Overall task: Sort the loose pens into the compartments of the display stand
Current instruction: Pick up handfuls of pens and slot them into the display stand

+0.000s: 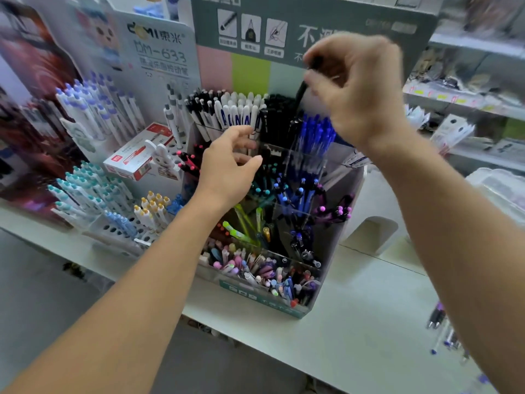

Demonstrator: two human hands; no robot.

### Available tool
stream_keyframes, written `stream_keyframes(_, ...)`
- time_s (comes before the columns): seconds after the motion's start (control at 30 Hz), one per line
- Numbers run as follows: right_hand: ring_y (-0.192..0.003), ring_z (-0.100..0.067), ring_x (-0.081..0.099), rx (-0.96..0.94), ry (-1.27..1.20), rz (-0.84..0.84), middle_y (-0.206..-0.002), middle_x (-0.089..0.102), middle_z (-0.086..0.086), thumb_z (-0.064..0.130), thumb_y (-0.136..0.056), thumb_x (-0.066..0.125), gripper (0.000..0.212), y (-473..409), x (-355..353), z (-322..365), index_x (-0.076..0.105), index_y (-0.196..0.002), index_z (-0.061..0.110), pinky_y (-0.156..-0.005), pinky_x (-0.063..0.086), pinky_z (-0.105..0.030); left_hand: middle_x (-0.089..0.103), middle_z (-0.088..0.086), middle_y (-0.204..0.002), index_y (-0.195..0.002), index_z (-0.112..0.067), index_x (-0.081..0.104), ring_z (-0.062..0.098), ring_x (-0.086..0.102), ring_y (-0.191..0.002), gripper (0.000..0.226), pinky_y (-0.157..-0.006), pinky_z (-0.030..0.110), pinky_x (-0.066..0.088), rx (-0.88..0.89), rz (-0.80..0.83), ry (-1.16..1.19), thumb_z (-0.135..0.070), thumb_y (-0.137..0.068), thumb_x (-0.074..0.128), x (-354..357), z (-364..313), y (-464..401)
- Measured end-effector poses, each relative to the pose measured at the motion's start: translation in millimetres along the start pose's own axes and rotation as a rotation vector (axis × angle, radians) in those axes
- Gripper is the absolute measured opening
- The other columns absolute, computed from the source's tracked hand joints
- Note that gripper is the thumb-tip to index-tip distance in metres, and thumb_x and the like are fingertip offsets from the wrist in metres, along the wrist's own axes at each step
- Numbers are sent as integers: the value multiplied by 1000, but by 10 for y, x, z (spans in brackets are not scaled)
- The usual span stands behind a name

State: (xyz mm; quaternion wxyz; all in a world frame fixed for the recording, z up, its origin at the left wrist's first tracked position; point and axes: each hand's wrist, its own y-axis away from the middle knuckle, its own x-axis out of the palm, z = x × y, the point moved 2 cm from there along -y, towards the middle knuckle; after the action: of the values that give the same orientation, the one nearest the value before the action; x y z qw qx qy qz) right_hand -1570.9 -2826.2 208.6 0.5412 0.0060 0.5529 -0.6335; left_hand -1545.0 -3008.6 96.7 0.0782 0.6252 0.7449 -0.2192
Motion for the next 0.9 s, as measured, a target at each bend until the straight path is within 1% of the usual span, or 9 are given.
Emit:
stream_keyframes(0.1,-81,-14,67,80,55,192,-90,72,2,14,-86,78,23,22,330,-77,74,-108,20,-83,58,-34,62,-9,-122,-141,-24,52,4,66,-91,52,-76,17,54,5,35,-31,-6,-94,66,1,41,-28)
stream_keyframes(0.17,-82,-18,66,91,95,170,-88,72,-2,19,-86,78,16,42,425,-103,75,-102,18,-81,57,-40,64,-6,-108,-128,-23,59,6,64,-81,43,-74,23,56,-6,-6,-72,-3,-91,68,-34,88,-17)
stream_keyframes(0.27,-96,-23,62,43,255,184,-98,71,-4,32,-92,71,21,89,489,-76,80,-98,15,-82,53,-37,65,-6,-86,-106,-20,64,7,59,-68,25,-69,27,54,-3,-44,-183,-16,-86,79,-65,191,94)
stream_keyframes(0.33,-109,-26,55,38,307,244,-114,65,-4,34,-98,63,27,188,508,-51,78,-109,14,-88,48,-37,64,-6,-81,-105,-20,64,10,63,-71,34,-69,31,53,-15,17,-242,-30,-80,85,-23,251,197)
stream_keyframes(0.47,-98,-25,59,128,199,36,-106,65,-5,28,-92,70,25,545,405,38,72,-113,14,-87,48,-33,64,-4,-85,-111,-17,63,9,66,-75,36,-75,29,59,-32,-4,-210,-12,-81,83,94,351,303)
stream_keyframes(0.6,-101,-32,60,255,430,490,-103,67,-8,35,-84,78,34,894,794,73,65,-103,10,-76,45,-36,67,-6,-96,-119,-12,63,5,67,-91,39,-81,15,57,-63,-70,-70,5,-86,72,119,470,344)
stream_keyframes(0.67,-101,-32,61,250,463,502,-102,67,-11,19,-88,74,16,943,953,46,62,-95,11,-69,40,-35,69,-6,-103,-122,-13,64,3,67,-98,39,-87,17,56,-64,-55,-23,6,-89,67,99,505,352)
stream_keyframes(0.8,-99,-26,66,367,127,402,-107,72,-6,22,-88,77,25,896,941,-151,74,-111,14,-88,55,-40,71,-6,-105,-118,-16,69,1,68,-96,29,-88,23,58,-36,-86,-29,-2,-93,67,36,499,368)
stream_keyframes(0.9,-92,-16,69,353,-23,402,-106,74,-2,24,-86,80,31,944,598,-190,74,-115,13,-91,57,-36,70,-7,-93,-108,-21,69,4,68,-79,20,-73,22,59,25,-141,-77,-12,-91,72,94,373,483)
